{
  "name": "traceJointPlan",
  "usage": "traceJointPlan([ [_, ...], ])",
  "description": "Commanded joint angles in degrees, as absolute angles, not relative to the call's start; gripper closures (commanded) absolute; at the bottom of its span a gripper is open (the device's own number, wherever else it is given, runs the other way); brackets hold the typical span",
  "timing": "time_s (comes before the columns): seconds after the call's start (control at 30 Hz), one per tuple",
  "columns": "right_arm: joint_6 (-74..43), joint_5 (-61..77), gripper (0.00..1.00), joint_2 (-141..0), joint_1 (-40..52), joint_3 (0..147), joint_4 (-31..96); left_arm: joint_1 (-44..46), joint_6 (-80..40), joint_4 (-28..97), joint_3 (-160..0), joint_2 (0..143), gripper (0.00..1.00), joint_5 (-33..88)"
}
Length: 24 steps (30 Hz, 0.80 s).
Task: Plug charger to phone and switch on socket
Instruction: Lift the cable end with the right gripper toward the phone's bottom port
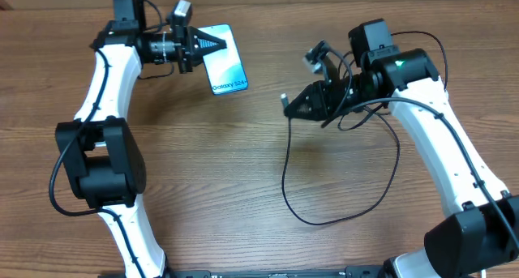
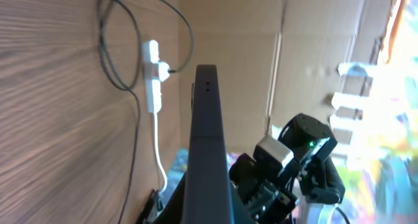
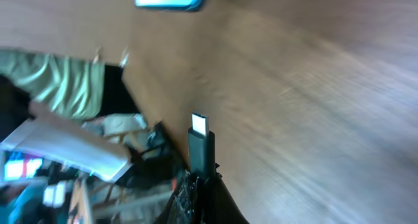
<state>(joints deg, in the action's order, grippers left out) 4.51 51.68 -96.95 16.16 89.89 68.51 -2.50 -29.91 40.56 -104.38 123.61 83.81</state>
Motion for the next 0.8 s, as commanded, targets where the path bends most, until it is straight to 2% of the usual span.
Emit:
traceJointPlan([
  [0.0,6.24,55.59,0.96,-96.25,19.16,90.02,69.54,0.01,-26.89,40.47,-105.16,123.22,0.96,89.71],
  [0.5,-9.21,50.37,0.96,-97.08,21.91,89.95,62.39,2.94,-29.91,40.1,-105.16,123.22,0.96,89.41],
  [0.77,-12.03,49.52,0.96,-98.5,24.4,89.95,60.47,2.94,-30.48,38.5,-105.16,123.22,0.96,89.41],
])
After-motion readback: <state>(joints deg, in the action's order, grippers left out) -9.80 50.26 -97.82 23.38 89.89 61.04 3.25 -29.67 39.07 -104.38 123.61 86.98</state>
